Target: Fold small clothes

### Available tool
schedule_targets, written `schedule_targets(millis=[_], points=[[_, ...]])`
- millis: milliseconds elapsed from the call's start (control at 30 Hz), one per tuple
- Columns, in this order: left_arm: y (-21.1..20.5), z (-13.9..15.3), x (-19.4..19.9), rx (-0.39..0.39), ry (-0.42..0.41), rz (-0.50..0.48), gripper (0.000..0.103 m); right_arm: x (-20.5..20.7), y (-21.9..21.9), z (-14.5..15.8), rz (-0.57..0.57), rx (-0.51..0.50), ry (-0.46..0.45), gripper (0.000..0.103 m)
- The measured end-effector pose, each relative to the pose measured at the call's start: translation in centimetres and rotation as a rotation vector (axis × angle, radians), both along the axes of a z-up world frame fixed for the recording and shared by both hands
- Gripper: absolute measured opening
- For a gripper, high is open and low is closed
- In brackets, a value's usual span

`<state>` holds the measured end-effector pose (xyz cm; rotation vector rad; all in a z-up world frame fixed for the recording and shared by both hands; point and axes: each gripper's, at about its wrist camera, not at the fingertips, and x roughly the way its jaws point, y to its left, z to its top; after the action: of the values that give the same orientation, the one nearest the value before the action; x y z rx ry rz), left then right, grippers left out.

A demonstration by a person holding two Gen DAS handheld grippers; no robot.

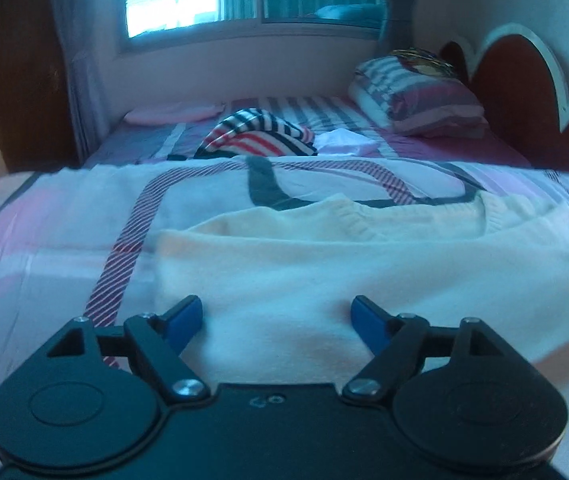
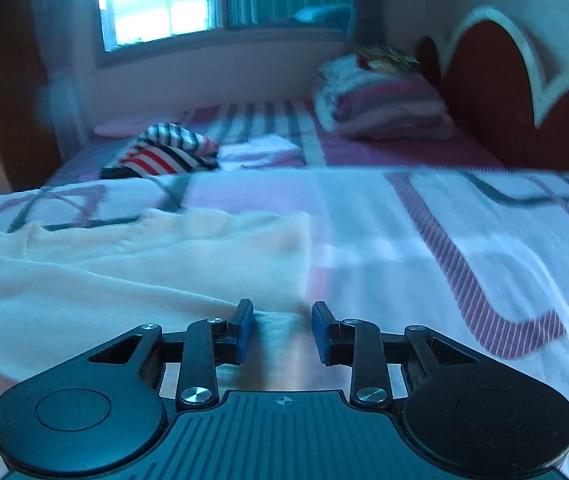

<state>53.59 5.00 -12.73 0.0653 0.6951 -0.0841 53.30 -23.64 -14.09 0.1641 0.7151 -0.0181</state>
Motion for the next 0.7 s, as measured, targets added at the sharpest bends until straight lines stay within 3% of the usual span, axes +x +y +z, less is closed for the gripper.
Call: schedule_targets(millis=[67,233,300,367,567,633,700], points=[[-0.3,0.9,-0.6,-0.004,-0.014,0.008,0.071,-0.6,-0.8,0.7,-0.018,0.041,-0.012,0.031],[-2.1,1.3,-3.0,0.007,-0.029,-0.028,0.075,-4.4,1.1,3.3,0.079,0.025,-0.104,0.031],[-2.4,0.1,-3.2,0.031,0.018,-0.026,0.078,-5.0,2.0,2.4,0.125,-0.005,-0.072,0.031],[-1.9,-0.1,-3.7,0.023,0.002,-0.021,0.078,-5.0,2.5,0.6,0.128,-0.063,-0.026,0.031],[-2.3,0.7,-4.2,0.053,-0.004,0.007,0.076,-6.4,2.1,1.8,0.129,-0.017,-0.103,0.031],[-2.4,0.0,-4.1,0.050,0.009,0.027,0.078,-6.1,2.5,1.3,0.155,-0.010,-0.078,0.031],[-2.5,-0.2,-4.2,0.057,0.002,0.041,0.081,-5.7,3.1,0.2,0.179,-0.075,-0.047,0.031]])
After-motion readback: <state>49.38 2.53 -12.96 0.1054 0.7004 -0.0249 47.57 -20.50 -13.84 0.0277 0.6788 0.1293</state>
